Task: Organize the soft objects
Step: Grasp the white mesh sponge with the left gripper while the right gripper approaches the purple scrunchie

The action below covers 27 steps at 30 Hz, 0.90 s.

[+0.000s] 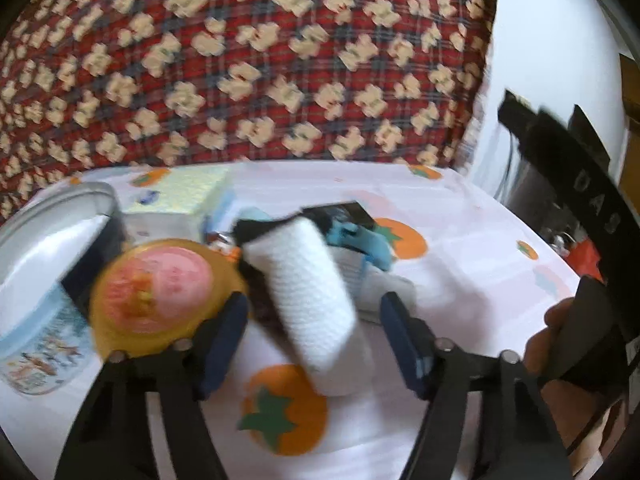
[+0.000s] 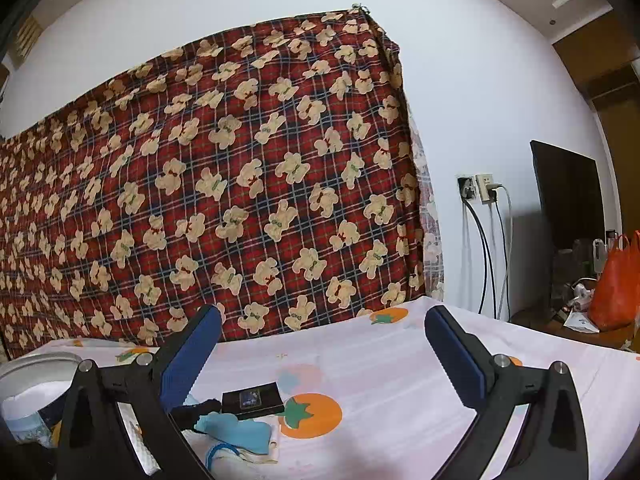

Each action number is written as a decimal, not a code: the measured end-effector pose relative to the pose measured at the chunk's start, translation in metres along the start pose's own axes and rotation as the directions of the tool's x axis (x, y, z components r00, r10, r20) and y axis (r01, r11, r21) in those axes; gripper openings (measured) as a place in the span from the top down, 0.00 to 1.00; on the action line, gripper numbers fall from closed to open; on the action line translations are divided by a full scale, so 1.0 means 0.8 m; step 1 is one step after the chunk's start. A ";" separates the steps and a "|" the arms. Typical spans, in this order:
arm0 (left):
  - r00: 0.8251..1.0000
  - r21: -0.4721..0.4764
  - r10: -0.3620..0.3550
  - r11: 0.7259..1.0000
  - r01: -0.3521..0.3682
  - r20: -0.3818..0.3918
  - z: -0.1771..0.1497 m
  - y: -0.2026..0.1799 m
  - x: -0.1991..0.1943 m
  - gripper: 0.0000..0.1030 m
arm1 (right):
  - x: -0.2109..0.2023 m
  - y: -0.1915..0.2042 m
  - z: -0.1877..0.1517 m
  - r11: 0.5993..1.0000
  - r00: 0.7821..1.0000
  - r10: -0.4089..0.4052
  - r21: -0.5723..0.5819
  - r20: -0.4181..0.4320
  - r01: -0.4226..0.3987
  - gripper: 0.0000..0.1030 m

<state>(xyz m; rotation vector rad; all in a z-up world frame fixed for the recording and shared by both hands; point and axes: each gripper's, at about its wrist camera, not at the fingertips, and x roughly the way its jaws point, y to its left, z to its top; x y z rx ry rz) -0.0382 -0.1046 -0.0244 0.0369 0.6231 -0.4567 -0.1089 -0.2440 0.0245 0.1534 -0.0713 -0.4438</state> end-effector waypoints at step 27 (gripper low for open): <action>0.980 -0.041 -0.169 0.984 0.174 0.106 0.004 0.076 -0.059 0.85 | 0.052 -0.058 -0.024 0.967 0.960 0.117 0.248 -0.254 -0.053 0.09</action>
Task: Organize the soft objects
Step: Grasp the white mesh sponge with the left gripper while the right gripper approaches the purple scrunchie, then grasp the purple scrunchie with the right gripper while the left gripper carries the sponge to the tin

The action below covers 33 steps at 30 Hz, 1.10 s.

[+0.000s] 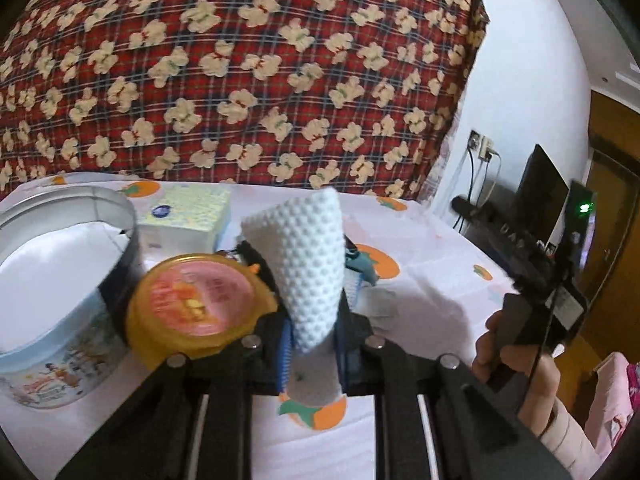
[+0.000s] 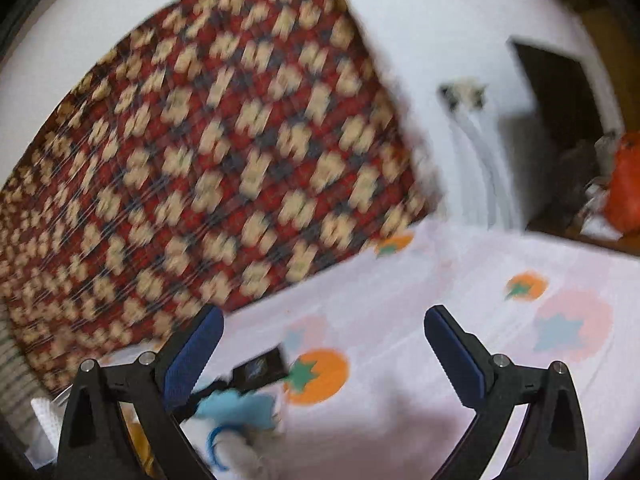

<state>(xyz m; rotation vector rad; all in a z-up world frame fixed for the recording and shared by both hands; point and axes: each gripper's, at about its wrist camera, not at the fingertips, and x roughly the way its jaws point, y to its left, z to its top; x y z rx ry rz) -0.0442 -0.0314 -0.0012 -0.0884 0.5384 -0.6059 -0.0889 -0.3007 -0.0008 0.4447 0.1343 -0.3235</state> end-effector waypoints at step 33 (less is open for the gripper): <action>0.994 -0.097 0.068 0.994 -0.059 0.091 0.002 0.112 -0.069 0.85 | 0.061 0.117 -0.123 0.970 0.764 0.243 0.146 -0.598 -0.194 0.66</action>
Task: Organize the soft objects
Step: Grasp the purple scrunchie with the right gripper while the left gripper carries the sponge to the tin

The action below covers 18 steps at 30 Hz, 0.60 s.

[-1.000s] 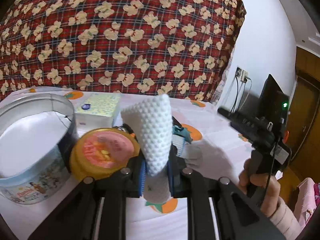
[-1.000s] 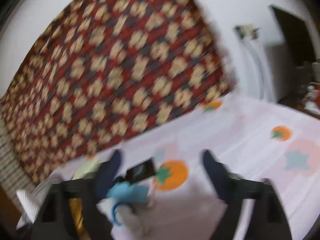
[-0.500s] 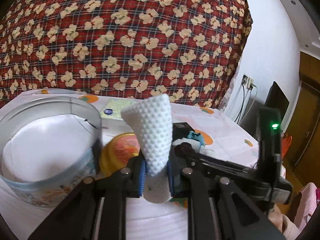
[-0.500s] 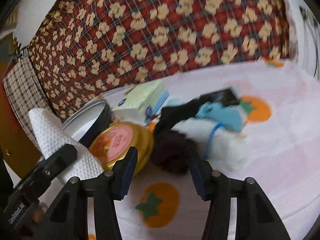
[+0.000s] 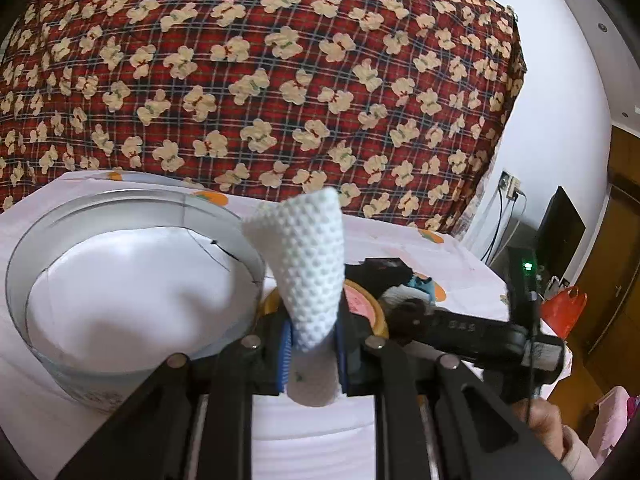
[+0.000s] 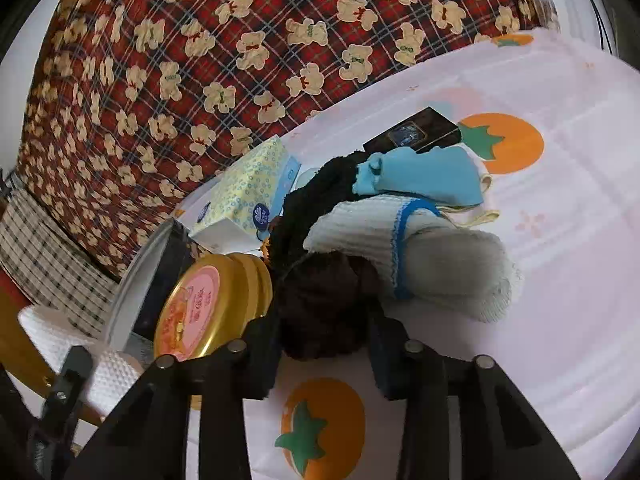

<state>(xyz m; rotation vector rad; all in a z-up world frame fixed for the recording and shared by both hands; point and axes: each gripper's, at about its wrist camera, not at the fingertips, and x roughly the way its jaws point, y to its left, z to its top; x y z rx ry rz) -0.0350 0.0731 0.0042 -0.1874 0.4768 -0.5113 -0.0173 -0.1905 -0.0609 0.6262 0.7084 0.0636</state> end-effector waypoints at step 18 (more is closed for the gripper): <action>0.981 -0.050 0.176 0.984 -0.173 0.079 0.018 0.078 -0.027 0.85 | -0.051 0.181 -0.036 0.900 0.950 0.248 -0.409 0.191 -0.152 0.67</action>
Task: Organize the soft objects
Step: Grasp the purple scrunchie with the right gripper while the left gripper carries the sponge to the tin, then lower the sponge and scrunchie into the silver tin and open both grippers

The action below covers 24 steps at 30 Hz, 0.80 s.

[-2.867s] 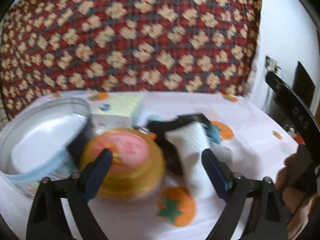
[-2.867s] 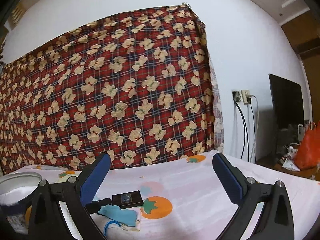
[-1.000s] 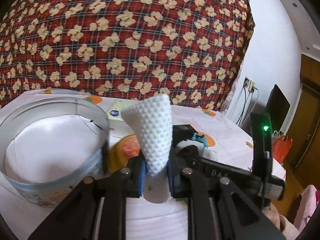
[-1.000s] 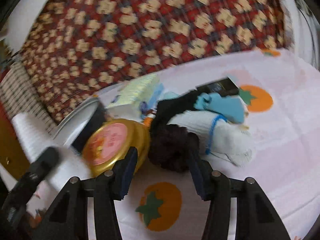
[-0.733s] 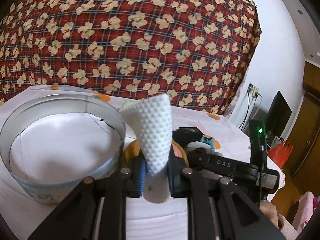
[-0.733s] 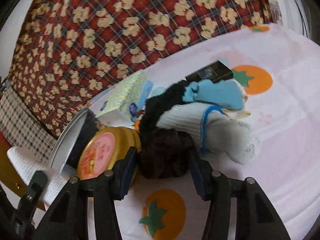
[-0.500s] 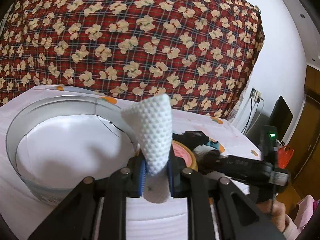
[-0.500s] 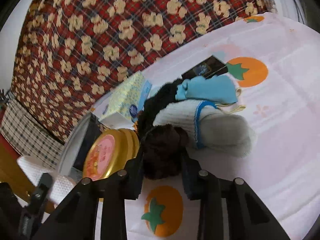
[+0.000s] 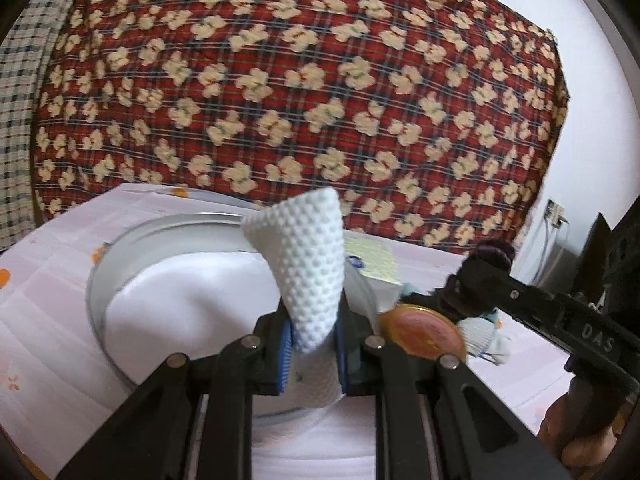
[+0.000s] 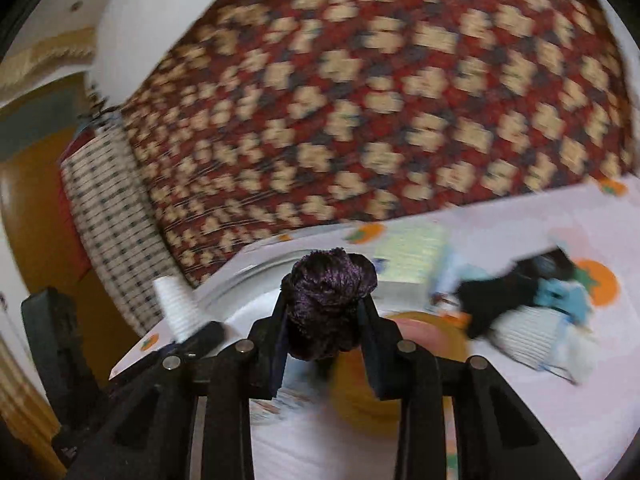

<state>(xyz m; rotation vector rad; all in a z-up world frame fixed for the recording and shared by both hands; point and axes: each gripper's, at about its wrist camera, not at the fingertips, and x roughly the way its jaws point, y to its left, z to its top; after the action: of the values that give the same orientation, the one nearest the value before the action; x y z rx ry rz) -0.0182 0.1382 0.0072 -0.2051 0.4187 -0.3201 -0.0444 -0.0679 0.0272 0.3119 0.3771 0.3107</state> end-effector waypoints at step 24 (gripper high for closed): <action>0.971 -0.074 0.226 0.970 -0.232 -0.083 0.006 0.100 0.046 0.85 | 0.139 0.085 -0.020 0.980 1.000 -0.018 -0.198 -0.005 0.017 0.66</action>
<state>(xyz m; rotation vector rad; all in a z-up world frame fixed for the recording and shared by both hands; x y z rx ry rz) 0.0364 0.2009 -0.0228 -0.2243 0.5244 -0.0834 0.0314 0.0369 0.0027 0.1124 0.3521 0.3295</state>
